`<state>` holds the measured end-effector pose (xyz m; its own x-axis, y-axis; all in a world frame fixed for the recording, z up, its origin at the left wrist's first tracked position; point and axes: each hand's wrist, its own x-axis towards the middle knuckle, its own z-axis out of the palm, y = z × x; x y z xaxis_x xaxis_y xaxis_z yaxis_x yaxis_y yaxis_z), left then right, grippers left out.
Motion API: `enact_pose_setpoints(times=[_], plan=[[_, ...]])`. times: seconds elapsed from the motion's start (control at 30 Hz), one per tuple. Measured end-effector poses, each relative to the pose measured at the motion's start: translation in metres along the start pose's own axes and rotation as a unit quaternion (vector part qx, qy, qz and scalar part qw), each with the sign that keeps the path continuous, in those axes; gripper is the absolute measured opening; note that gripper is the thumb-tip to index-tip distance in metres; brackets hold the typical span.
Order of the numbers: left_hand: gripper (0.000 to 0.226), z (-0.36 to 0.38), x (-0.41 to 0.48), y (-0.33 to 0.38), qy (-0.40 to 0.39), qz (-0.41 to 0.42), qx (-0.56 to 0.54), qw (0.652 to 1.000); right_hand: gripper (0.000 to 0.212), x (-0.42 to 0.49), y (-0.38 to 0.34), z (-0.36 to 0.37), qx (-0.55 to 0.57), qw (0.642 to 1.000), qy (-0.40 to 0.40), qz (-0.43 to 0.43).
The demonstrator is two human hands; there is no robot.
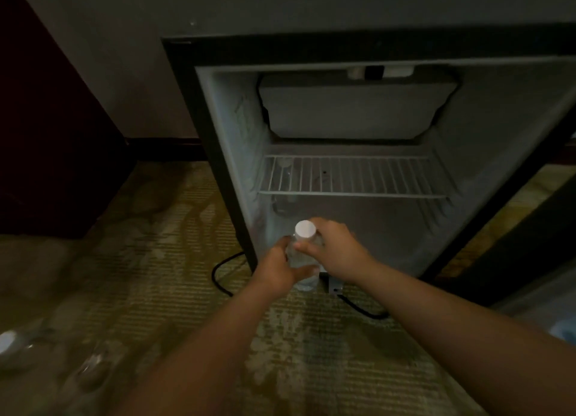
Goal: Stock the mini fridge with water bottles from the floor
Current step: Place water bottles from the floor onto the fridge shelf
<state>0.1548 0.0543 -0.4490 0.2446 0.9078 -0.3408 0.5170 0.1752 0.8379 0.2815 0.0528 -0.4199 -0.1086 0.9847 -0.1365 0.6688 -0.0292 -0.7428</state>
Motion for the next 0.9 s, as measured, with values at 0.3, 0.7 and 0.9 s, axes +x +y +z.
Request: enact_pose_setpoints(times=[0.3,0.7,0.9], plan=[[0.042,0.007,0.040,-0.026,0.070,-0.054,-0.085,0.992,0.043,0.061,0.012,0.024,0.038,0.995,0.052,0.072],[0.051,0.010,0.091,-0.043,0.106,-0.116,-0.181,0.971,0.044,0.108,0.011,0.042,0.152,0.979,0.132,0.031],[0.061,0.009,0.114,-0.039,0.123,-0.133,-0.185,0.966,0.045,0.131,0.015,0.049,0.136,0.971,0.190,0.042]])
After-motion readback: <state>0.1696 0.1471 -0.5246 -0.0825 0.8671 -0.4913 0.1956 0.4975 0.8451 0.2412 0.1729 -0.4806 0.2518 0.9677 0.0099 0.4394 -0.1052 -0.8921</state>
